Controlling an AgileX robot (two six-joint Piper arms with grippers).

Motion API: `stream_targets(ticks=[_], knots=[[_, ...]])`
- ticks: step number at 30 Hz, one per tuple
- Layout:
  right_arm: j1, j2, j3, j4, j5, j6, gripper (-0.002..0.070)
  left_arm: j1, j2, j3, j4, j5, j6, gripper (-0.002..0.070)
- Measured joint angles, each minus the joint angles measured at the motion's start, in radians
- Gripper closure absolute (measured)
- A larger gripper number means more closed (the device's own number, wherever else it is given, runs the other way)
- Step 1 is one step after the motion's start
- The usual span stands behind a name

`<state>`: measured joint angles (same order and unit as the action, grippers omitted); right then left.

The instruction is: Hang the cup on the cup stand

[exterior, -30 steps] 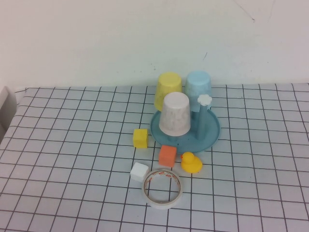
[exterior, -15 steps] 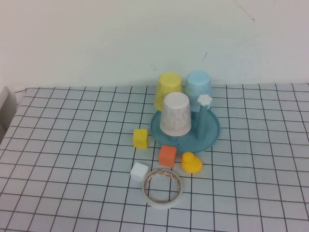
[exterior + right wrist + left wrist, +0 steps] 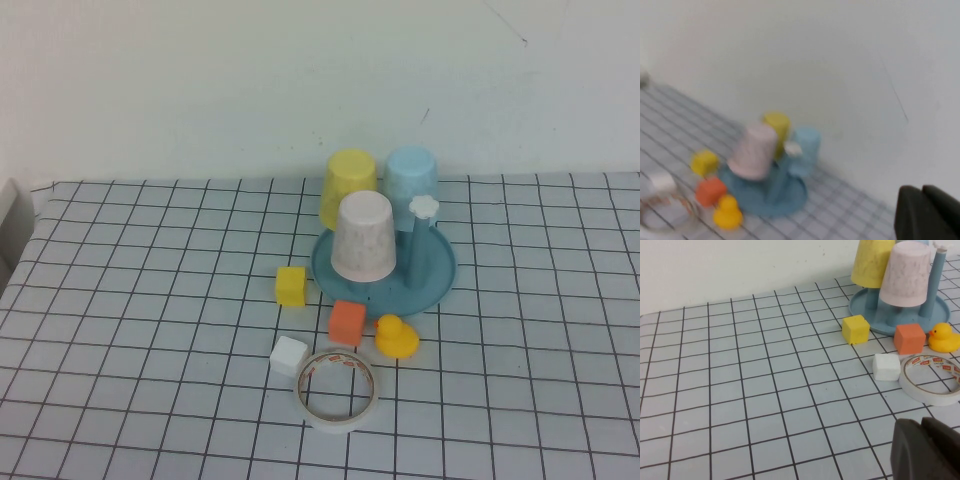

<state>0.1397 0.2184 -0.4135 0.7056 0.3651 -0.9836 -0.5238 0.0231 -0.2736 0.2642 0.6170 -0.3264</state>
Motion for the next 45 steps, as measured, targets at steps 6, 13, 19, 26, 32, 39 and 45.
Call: stream_targets(ticks=[6,13,19,26,32,39,45], knots=[[-0.07,-0.112,0.171,-0.449,-0.022,0.515,0.0678,0.0,0.0,0.0,0.0,0.0,0.0,0.0676],[-0.19,-0.224,0.358,-0.838,-0.099,1.021,0.0678,0.0,0.0,0.0,0.0,0.0,0.0,0.0676],[-0.201,-0.23,0.441,-0.918,-0.141,1.205,0.0678,0.0,0.0,0.0,0.0,0.0,0.0,0.0676],[-0.201,-0.23,0.439,-0.874,-0.053,1.138,0.0678,0.0,0.0,0.0,0.0,0.0,0.0,0.0676],[-0.201,-0.23,0.437,-0.872,-0.04,1.154,0.0678,0.0,0.0,0.0,0.0,0.0,0.0,0.0676],[-0.201,-0.23,0.437,-0.873,-0.04,1.195,0.0678,0.0,0.0,0.0,0.0,0.0,-0.015,0.0676],[-0.201,-0.23,0.437,-0.873,-0.04,1.201,0.0678,0.0,0.0,0.0,0.0,0.0,-0.017,0.0676]])
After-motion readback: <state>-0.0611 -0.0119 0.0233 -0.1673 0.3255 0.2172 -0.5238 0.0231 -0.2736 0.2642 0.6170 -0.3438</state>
